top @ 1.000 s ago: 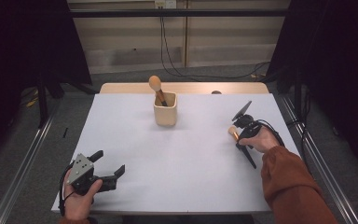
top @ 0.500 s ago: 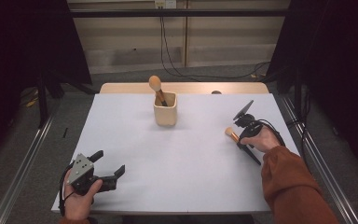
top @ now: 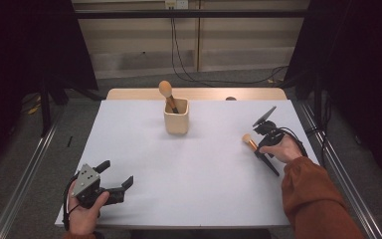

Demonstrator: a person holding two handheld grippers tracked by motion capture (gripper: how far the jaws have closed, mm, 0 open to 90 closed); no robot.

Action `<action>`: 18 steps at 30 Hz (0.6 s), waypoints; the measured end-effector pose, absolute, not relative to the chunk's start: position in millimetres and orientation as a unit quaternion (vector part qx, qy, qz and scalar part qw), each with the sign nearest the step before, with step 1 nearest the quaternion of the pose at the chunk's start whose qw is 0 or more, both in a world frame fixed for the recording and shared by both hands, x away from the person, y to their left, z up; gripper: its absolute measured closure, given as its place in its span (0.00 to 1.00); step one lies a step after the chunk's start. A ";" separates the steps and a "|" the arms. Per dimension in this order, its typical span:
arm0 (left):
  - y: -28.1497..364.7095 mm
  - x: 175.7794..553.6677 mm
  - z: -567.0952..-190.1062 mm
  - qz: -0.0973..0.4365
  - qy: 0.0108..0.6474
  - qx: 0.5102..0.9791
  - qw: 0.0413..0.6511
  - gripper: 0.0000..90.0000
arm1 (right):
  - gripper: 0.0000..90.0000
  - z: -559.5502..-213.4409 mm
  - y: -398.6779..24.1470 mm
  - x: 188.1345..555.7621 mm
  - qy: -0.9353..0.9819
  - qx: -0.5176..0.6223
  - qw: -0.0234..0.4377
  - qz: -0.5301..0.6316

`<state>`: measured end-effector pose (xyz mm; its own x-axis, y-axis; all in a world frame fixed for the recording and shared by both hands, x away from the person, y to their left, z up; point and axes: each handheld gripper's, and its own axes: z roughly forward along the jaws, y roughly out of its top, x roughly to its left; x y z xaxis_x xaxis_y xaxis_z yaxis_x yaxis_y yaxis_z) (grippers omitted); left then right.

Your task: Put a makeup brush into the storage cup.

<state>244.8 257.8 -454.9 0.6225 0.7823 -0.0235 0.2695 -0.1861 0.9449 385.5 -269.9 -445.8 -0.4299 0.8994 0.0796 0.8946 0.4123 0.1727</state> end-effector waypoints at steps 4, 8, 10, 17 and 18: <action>257.7 245.0 -454.9 0.243 0.360 0.731 0.527 0.04 | 0.83 -440.4 -271.7 383.0 0.840 0.532 0.016 0.107; 257.8 244.8 -454.9 0.243 0.360 0.731 0.527 0.04 | 0.83 -435.2 -274.2 380.9 0.835 0.533 0.021 0.132; 258.0 245.0 -454.9 0.243 0.360 0.731 0.527 0.04 | 0.83 -430.9 -275.5 378.8 0.832 0.534 0.026 0.147; 258.0 245.2 -455.0 0.243 0.359 0.732 0.526 0.04 | 0.83 -418.8 -282.3 372.2 0.825 0.526 0.052 0.201; 257.8 245.1 -455.1 0.243 0.360 0.732 0.525 0.04 | 0.83 -417.6 -282.9 371.2 0.824 0.526 0.054 0.204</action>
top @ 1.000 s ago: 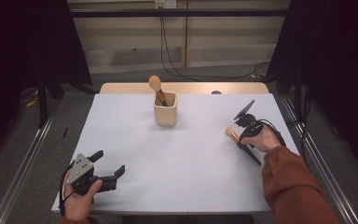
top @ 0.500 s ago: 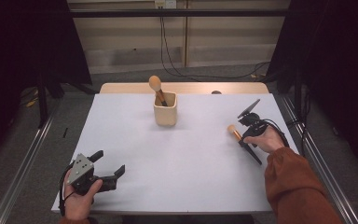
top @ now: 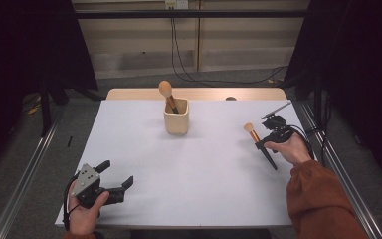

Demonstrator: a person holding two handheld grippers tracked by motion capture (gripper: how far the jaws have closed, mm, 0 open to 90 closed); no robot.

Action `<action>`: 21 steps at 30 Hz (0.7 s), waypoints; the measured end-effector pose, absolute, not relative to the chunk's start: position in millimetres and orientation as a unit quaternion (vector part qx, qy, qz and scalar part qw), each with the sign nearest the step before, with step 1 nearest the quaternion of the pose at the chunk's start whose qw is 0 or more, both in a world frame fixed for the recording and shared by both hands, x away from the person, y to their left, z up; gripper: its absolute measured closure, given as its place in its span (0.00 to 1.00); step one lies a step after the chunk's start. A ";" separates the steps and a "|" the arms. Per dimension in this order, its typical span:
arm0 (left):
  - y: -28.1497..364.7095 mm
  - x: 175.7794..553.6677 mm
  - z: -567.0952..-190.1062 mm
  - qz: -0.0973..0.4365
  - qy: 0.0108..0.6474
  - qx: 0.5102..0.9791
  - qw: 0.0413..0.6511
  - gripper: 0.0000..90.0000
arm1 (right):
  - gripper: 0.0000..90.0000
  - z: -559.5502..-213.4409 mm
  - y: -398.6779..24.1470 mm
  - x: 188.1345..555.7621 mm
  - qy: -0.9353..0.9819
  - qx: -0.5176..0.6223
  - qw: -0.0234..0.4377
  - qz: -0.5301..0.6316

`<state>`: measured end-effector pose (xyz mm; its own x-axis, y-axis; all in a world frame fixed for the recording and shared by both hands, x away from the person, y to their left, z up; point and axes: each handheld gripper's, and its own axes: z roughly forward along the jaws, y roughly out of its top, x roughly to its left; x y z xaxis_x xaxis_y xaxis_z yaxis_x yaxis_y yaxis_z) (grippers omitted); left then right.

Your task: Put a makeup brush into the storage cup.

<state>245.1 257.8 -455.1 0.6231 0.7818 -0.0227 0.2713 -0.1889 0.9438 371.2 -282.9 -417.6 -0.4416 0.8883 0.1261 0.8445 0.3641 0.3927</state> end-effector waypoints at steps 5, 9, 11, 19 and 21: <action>256.6 244.8 -455.2 0.242 0.359 0.731 0.527 0.04 | 0.83 -412.1 -287.0 365.7 0.811 0.528 0.063 0.245; 257.2 244.8 -455.2 0.242 0.360 0.731 0.527 0.04 | 0.83 -410.6 -289.9 360.9 0.800 0.526 0.077 0.278; 257.3 244.7 -455.2 0.243 0.360 0.731 0.527 0.04 | 0.83 -411.0 -290.7 358.3 0.795 0.525 0.086 0.292; 257.6 244.8 -455.0 0.245 0.360 0.730 0.526 0.04 | 0.83 -408.0 -292.4 345.1 0.769 0.504 0.126 0.372; 257.7 244.8 -455.0 0.246 0.361 0.730 0.525 0.04 | 0.83 -409.0 -293.1 342.8 0.761 0.502 0.133 0.388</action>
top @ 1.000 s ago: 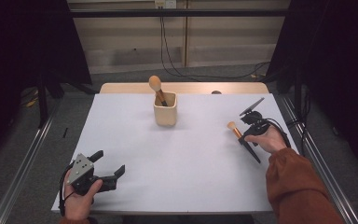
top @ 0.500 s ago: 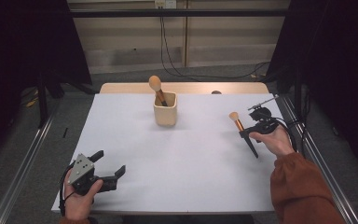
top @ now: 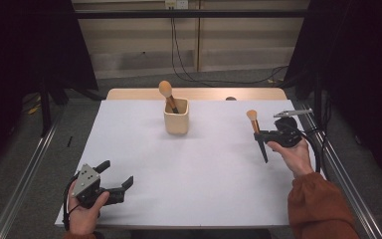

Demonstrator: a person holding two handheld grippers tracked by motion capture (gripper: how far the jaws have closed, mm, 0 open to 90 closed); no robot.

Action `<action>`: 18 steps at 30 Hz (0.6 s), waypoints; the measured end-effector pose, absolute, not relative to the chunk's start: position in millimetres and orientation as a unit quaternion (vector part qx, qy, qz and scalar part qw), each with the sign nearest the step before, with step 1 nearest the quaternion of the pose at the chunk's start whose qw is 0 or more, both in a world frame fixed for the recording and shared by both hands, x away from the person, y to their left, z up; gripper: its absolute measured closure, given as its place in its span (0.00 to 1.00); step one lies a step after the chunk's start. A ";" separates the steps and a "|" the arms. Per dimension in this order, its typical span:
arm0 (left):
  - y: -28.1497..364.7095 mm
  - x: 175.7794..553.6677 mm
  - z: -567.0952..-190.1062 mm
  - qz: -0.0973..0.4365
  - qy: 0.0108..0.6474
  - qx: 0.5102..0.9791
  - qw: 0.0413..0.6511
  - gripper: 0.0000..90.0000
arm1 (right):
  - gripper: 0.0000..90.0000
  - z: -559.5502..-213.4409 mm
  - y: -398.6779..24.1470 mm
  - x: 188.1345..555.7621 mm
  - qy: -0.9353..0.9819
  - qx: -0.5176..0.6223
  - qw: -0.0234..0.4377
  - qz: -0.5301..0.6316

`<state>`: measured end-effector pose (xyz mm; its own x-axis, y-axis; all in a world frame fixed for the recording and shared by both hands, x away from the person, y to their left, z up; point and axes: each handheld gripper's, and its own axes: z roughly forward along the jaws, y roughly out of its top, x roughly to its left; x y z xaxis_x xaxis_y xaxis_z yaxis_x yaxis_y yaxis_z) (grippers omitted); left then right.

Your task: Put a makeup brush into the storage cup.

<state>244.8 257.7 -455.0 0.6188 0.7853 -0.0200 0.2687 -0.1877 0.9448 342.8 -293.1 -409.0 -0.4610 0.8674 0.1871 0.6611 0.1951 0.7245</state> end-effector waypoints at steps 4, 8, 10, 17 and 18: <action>257.7 244.8 -455.1 0.246 0.362 0.730 0.525 0.04 | 0.83 -410.9 -293.8 337.7 0.751 0.494 0.143 0.414; 257.5 244.8 -455.1 0.246 0.362 0.730 0.525 0.04 | 0.83 -414.1 -295.7 334.1 0.739 0.490 0.152 0.437; 257.7 244.9 -455.0 0.246 0.361 0.730 0.525 0.04 | 0.83 -416.2 -296.4 331.8 0.727 0.492 0.158 0.452; 259.3 245.2 -454.6 0.247 0.362 0.730 0.525 0.04 | 0.83 -421.8 -298.4 326.6 0.700 0.488 0.188 0.486; 259.4 245.1 -454.6 0.247 0.362 0.729 0.525 0.04 | 0.83 -422.6 -298.7 325.8 0.696 0.489 0.193 0.489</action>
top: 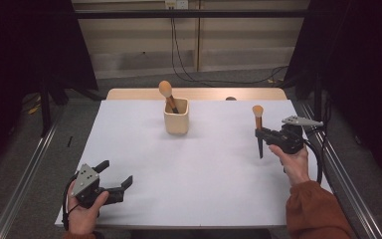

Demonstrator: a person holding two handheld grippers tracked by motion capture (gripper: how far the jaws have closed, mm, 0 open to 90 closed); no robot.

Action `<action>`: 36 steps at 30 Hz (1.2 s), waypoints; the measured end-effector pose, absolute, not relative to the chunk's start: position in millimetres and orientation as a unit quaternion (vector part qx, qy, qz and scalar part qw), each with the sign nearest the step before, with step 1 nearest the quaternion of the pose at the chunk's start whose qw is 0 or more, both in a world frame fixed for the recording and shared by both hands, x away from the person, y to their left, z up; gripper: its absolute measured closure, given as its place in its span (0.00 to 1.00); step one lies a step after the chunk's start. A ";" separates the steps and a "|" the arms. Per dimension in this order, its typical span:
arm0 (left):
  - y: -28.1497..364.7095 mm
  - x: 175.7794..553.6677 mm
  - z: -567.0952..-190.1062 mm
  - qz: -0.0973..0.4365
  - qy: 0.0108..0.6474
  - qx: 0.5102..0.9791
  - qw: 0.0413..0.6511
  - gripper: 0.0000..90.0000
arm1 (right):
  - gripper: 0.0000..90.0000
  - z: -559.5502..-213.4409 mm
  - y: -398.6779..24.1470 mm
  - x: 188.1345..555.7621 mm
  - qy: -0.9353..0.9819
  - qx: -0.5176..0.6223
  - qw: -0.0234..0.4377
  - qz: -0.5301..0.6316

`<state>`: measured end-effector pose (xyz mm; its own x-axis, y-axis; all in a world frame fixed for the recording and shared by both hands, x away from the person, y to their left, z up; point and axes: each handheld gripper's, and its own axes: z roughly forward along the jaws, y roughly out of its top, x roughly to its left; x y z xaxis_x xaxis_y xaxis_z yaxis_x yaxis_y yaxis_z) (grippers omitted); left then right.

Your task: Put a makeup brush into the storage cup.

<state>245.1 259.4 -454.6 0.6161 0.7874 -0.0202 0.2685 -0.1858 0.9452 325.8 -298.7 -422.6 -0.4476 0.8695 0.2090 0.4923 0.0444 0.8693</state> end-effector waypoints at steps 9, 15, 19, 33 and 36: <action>258.8 245.1 -454.5 0.247 0.361 0.731 0.524 0.04 | 0.83 -429.4 -298.9 318.9 0.678 0.465 0.203 0.532; 258.7 245.2 -454.5 0.246 0.362 0.729 0.526 0.04 | 0.83 -428.9 -291.0 315.4 0.682 0.445 0.190 0.548; 258.8 245.3 -454.2 0.245 0.362 0.729 0.526 0.04 | 0.83 -428.1 -282.4 312.5 0.688 0.430 0.186 0.554; 254.4 244.7 -453.0 0.242 0.359 0.728 0.532 0.04 | 0.83 -431.9 -259.1 304.5 0.702 0.400 0.162 0.567; 252.2 245.5 -452.6 0.240 0.355 0.730 0.533 0.04 | 0.83 -432.0 -254.2 303.3 0.706 0.392 0.159 0.568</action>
<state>245.5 252.2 -452.6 0.6335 0.7732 -0.0279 0.2626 -0.1810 0.9478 303.3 -254.2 -432.0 -0.6415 0.7345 0.2216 0.3734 0.0466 0.9265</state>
